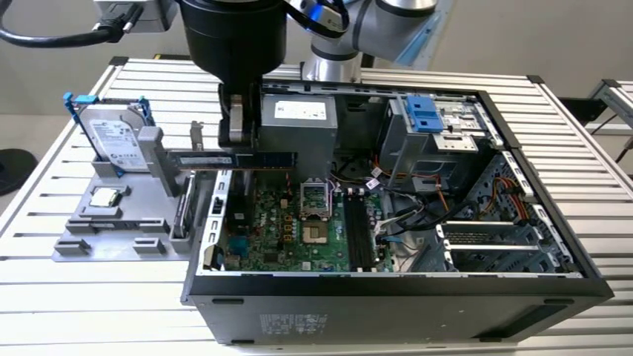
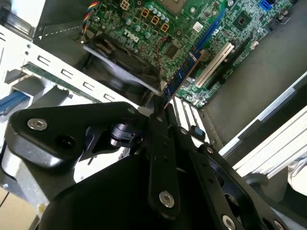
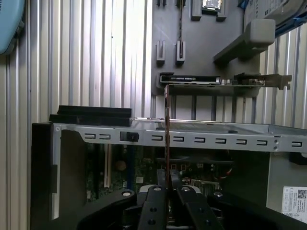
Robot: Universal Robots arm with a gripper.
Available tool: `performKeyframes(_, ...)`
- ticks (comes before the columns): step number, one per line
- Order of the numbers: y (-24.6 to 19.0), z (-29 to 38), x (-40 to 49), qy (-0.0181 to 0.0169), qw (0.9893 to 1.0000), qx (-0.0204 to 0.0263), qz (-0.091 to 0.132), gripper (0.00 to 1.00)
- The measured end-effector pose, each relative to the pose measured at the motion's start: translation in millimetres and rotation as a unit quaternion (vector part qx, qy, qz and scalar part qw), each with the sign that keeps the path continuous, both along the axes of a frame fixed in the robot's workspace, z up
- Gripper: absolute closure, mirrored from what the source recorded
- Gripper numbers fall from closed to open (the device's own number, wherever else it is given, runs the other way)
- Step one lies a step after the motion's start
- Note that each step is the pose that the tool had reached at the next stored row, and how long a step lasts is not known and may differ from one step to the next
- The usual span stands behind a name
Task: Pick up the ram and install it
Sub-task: 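Pick up the ram and move it above insertion slot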
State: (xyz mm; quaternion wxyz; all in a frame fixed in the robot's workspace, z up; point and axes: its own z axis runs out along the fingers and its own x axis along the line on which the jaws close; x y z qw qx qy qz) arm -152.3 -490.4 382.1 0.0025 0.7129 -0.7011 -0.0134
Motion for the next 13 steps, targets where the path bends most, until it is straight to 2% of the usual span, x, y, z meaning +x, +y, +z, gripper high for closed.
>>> performKeyframes(13,0.0,0.0,18.0,-0.0001,1.0,0.0,0.0,1.0)
